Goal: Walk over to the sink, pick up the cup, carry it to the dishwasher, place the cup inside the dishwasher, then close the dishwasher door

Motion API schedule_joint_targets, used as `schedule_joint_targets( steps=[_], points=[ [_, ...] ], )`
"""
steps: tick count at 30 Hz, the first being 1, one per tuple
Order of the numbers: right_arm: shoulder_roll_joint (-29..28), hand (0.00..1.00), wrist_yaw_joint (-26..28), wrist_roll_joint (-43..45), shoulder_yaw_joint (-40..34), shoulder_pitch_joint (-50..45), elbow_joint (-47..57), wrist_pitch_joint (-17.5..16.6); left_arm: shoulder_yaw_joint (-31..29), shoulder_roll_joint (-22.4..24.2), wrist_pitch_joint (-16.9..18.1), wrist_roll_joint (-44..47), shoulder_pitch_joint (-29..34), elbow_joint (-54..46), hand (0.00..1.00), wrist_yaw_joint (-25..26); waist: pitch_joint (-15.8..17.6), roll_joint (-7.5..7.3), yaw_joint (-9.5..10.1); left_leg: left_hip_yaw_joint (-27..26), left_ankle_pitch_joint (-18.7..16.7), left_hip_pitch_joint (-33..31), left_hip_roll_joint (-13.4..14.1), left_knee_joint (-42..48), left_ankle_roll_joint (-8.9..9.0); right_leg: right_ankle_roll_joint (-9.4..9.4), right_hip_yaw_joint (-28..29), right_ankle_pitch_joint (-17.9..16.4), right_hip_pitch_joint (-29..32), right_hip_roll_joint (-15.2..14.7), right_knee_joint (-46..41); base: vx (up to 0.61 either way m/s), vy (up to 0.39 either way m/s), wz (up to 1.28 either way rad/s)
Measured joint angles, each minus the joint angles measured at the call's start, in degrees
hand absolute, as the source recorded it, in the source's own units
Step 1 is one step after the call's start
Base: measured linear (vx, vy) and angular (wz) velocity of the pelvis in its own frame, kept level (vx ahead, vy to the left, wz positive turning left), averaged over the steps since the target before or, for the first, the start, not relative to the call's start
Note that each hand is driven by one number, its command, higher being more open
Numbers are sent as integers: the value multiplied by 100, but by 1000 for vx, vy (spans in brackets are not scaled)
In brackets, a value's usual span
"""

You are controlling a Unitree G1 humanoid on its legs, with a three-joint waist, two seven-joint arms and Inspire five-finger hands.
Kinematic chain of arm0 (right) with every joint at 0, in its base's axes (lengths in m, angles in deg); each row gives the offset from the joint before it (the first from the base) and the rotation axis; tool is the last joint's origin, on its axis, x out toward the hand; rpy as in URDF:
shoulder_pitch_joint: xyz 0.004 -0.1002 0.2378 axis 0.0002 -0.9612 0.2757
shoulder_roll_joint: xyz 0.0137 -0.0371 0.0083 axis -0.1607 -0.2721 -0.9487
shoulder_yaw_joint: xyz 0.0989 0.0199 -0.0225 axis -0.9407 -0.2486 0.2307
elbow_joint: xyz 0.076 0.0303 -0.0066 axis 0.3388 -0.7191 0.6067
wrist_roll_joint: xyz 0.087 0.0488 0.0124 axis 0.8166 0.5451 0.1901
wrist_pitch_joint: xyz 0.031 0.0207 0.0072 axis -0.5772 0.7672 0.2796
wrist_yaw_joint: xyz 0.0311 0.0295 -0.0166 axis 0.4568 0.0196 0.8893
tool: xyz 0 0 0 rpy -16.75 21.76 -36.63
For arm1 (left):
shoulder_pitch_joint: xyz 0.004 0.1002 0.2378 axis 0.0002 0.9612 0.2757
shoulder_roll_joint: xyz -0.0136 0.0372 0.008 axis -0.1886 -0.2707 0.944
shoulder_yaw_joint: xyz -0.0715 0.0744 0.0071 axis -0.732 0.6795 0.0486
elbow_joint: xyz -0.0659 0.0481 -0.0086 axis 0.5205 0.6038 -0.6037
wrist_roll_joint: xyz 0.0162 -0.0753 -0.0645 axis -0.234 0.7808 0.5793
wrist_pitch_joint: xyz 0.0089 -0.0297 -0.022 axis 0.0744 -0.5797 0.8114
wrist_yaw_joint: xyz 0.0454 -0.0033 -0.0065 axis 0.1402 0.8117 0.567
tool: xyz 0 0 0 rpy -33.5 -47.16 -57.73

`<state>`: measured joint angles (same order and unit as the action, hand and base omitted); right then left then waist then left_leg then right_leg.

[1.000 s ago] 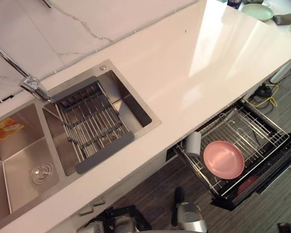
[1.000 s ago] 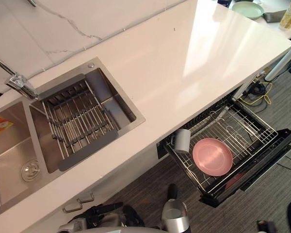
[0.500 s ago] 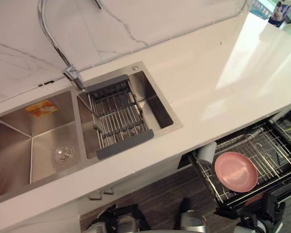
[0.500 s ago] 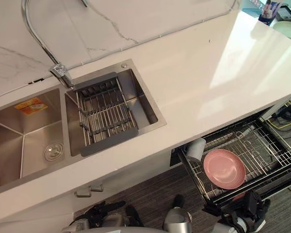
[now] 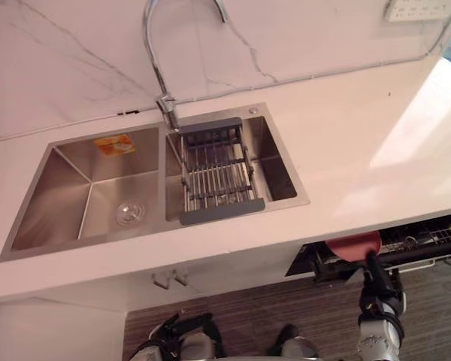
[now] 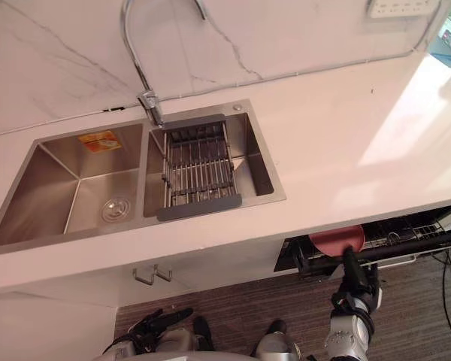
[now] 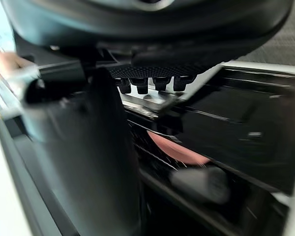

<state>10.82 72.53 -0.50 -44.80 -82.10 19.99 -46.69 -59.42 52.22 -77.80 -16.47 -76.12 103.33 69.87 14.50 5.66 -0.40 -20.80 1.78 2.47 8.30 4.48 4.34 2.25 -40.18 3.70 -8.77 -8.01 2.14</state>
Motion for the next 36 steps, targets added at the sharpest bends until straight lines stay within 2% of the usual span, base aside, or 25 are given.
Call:
schedule_joint_targets(
  steps=[4, 6, 11, 15, 18, 20, 25, 28, 30, 31, 32, 33, 34, 35, 36],
  points=[
    [51, 100, 214, 268, 246, 328, -299, 167, -209, 2, 104, -20, 63, 1, 100, -69, -6, 10, 73, 99, 10, -39, 37, 7, 5, -27, -53, -11, 4, 62, -7, 13, -14, 6],
    [51, 100, 343, 462, 376, 330, -401, 207, -293, -29, 134, -154, 116, 30, 100, -107, -27, 65, 77, 146, 68, -82, 52, 10, -3, -45, -74, -23, 32, 120, -6, 0, 0, 0],
    [1, 100, 372, 715, 422, 338, -439, 138, -483, 98, 231, -221, 351, 148, 100, -67, -52, 266, 83, 313, 114, -178, 91, -1, -5, -104, -141, -62, 99, 200, -5, 27, -13, 4],
    [-22, 100, 373, 681, 667, 306, -441, 56, -559, 179, 321, -222, 374, 168, 100, 127, -74, 325, 82, 306, 112, -177, 159, -3, -2, -163, -134, -100, 110, 270, -8, 8, -6, -1],
    [91, 100, 399, 337, 1056, 185, -438, 69, -570, 215, 384, -146, 386, 172, 100, 180, -87, 329, 89, 273, 97, -181, 216, -23, -11, -242, -102, -154, 141, 315, -2, 0, 0, 0],
    [99, 100, 499, -118, 1447, 4, -499, 198, -566, 244, 423, 97, 417, 187, 100, 192, -120, 316, 122, 223, 90, -188, 252, -57, -9, -265, -99, -189, 174, 343, 0, 39, -4, -1],
    [-218, 100, 438, -979, 1408, -239, -1163, 383, -546, 255, 423, 387, 461, 205, 100, 97, -220, 239, 144, 11, 76, -172, 271, -148, -31, -196, -138, -324, 242, 278, -127, 97, 25, 6],
    [-283, 100, 173, -2071, 826, -392, -1673, 445, -543, 160, 384, 440, 435, 203, 100, -104, -294, 75, 189, -28, 10, -190, 153, -182, -117, -7, -186, -730, 510, -120, -954, 147, 80, 19],
    [-290, 100, 19, -2729, 452, -683, -2001, 495, -537, -50, 258, 429, 436, 200, 100, -343, -452, -334, 184, 6, -55, -85, -191, -360, -195, 167, -213, -1302, 780, -879, -2289, 180, 68, 52],
    [-287, 100, -8, -2858, 404, -773, -2044, 512, -528, -106, 232, 423, 437, 205, 100, -370, -463, -421, 186, 49, -54, -32, -275, -415, -199, 145, -36, -1355, 892, -1059, -2667, 212, 54, 55],
    [-282, 100, -58, -2975, 342, -904, -2104, 561, -432, -197, 170, 392, 402, 220, 100, -361, -465, -526, 172, 225, -70, 66, -427, -514, -228, 187, 548, -1314, 1121, -1304, -3350, 170, 53, 74],
    [-301, 100, -104, -2965, 323, -1036, -2158, 654, -224, -345, 109, 395, 333, 240, 100, -365, -420, -618, 78, 511, -76, 174, -529, -563, -269, 215, 1158, -1173, 1303, -1426, -3968, 204, 37, 86],
    [-363, 100, -114, -2922, 232, -1062, -2166, 676, -126, -409, 80, 408, 269, 254, 100, -364, -408, -603, 44, 667, -76, 240, -533, -590, -297, 204, 1449, -1142, 1470, -1462, -4277, 183, -32, 90],
    [-504, 100, -134, -2886, 61, -1036, -2150, 668, -76, -474, 16, 477, 241, 273, 100, -369, -423, -600, -54, 864, -84, 235, -453, -586, -304, 310, 1854, -1384, 1616, -1243, -4195, 199, -89, 81],
    [-560, 100, -106, -2997, 79, -950, -2145, 682, -66, -477, -85, 580, 140, 300, 100, -386, -411, -601, -94, 1082, -88, 184, -345, -562, -294, 327, 2140, -1557, 1687, -899, -3749, 154, -94, 80]
  ],
)
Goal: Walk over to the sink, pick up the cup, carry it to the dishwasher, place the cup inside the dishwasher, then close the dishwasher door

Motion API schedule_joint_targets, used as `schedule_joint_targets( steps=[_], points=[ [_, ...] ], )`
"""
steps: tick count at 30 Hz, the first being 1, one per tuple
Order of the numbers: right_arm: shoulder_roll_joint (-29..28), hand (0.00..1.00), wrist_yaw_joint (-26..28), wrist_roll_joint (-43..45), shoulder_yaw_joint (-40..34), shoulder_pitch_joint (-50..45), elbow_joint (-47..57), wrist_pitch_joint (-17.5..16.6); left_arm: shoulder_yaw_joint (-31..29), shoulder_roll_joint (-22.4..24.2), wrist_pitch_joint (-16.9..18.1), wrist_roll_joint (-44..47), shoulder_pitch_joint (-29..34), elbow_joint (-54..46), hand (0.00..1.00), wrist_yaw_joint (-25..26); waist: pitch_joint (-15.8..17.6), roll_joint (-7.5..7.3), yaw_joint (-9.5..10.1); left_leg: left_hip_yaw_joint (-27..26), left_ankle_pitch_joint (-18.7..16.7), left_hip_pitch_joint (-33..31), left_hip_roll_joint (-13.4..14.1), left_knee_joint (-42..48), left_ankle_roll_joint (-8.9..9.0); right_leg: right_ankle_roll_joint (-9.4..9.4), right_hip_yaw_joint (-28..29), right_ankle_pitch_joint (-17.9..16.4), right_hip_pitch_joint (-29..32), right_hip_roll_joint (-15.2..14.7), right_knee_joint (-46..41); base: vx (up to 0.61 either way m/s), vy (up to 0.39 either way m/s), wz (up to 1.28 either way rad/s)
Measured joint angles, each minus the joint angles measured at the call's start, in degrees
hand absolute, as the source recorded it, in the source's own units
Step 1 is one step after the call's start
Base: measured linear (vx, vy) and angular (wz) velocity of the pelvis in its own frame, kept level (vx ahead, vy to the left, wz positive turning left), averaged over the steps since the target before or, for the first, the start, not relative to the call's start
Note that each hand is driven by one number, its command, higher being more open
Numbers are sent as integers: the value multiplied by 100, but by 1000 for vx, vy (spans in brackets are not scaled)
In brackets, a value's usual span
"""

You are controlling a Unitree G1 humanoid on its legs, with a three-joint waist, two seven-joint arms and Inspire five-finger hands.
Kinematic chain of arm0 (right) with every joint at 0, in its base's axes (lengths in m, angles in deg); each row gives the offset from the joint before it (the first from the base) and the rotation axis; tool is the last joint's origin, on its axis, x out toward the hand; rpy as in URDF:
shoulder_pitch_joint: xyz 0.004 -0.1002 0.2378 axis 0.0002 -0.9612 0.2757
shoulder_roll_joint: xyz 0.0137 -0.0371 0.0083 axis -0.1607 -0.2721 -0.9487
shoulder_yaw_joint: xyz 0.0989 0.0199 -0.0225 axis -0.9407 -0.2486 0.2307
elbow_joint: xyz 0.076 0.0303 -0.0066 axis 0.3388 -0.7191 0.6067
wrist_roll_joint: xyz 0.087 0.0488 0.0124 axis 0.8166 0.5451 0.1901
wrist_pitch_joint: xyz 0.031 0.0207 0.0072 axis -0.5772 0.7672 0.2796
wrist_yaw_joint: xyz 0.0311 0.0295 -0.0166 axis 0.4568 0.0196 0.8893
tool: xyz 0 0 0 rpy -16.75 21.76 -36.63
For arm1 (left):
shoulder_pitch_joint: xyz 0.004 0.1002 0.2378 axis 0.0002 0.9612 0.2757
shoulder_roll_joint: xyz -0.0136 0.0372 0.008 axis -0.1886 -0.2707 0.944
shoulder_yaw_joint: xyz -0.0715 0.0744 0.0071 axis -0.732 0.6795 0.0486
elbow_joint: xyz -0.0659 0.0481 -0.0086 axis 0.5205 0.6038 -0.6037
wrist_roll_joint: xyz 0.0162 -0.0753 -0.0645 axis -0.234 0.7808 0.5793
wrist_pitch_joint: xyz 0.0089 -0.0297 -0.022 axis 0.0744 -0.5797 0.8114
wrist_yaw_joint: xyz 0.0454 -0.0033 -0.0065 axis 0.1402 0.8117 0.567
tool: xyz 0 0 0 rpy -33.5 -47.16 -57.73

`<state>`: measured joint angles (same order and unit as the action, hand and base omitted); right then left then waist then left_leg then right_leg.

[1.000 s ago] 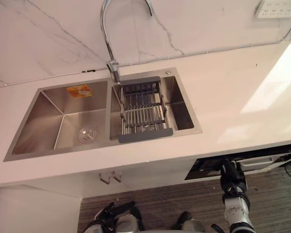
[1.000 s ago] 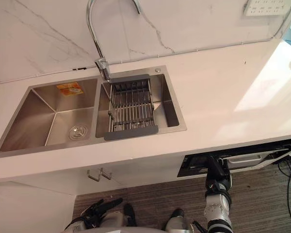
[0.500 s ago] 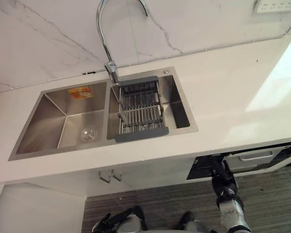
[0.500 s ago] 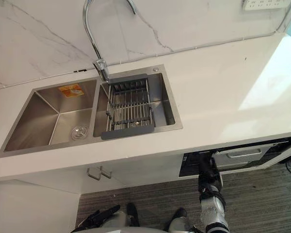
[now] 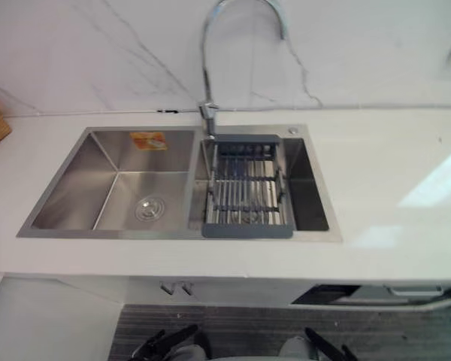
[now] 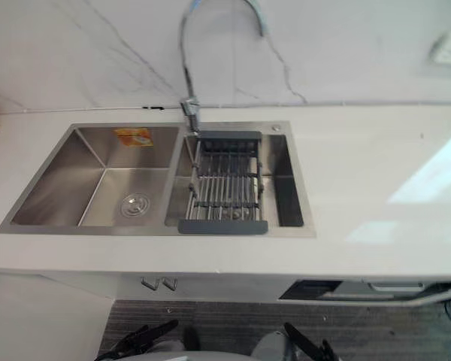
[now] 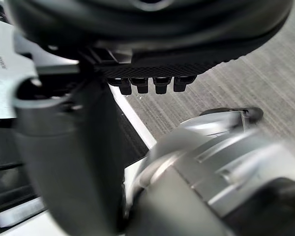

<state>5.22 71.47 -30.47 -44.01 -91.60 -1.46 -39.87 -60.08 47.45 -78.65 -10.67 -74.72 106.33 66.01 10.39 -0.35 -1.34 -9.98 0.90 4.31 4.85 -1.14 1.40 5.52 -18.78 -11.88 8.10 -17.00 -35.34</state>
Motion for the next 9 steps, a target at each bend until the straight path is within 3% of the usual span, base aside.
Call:
schedule_joint_targets(
  steps=[1, 2, 3, 4, 5, 7, 9],
  points=[
    [-35, 100, 27, -117, -2, 20, 0, 3, 17, 10, -66, 37, -63, 13, 100, -36, 9, -17, -7, 86, 1, -13, 29, -1, 20, 7, 100, 6, 14, 128, 236, 144, -114, 86],
    [-127, 100, 73, -318, -31, 54, 9, 6, 94, -24, -135, -45, -166, 36, 100, -72, 34, -126, -6, 234, 85, -14, 1, 23, 97, -13, 251, 175, -51, 289, 862, 126, -122, 66],
    [-184, 100, 96, -394, -35, 81, 1, 23, 91, -106, -189, -43, -193, 38, 100, -121, 36, -253, -2, 270, 121, -17, -77, 27, 165, -48, 290, 555, -94, 287, 1191, 176, -226, 61],
    [-224, 100, 173, -419, -47, 225, -95, 110, 60, -181, -231, -33, -233, 124, 100, -220, 34, -388, 29, 311, 106, 9, -156, -1, 211, 45, 276, 534, -228, 234, 1467, 171, -212, 23],
    [-118, 100, 219, -419, -42, 393, -140, 236, 43, -96, -183, -35, -240, 118, 100, -226, 18, -240, 36, 246, 119, -61, -29, -25, 243, -1, 226, 625, -251, 404, 1746, 171, -189, 7],
    [-84, 100, 234, -425, -40, 594, -151, 351, 39, -96, -169, -35, -282, 176, 100, -227, 49, -155, 33, 183, 115, -57, 127, -65, 325, -48, 167, 746, -393, 623, 2100, 134, -99, -7],
    [-95, 100, 257, -430, -48, 617, -152, 457, 42, -136, -172, -39, -315, 269, 100, -235, 55, -161, 39, 159, 65, 48, 226, -70, 413, -58, 103, 815, -636, 757, 2374, 85, -66, 0]
  ],
)
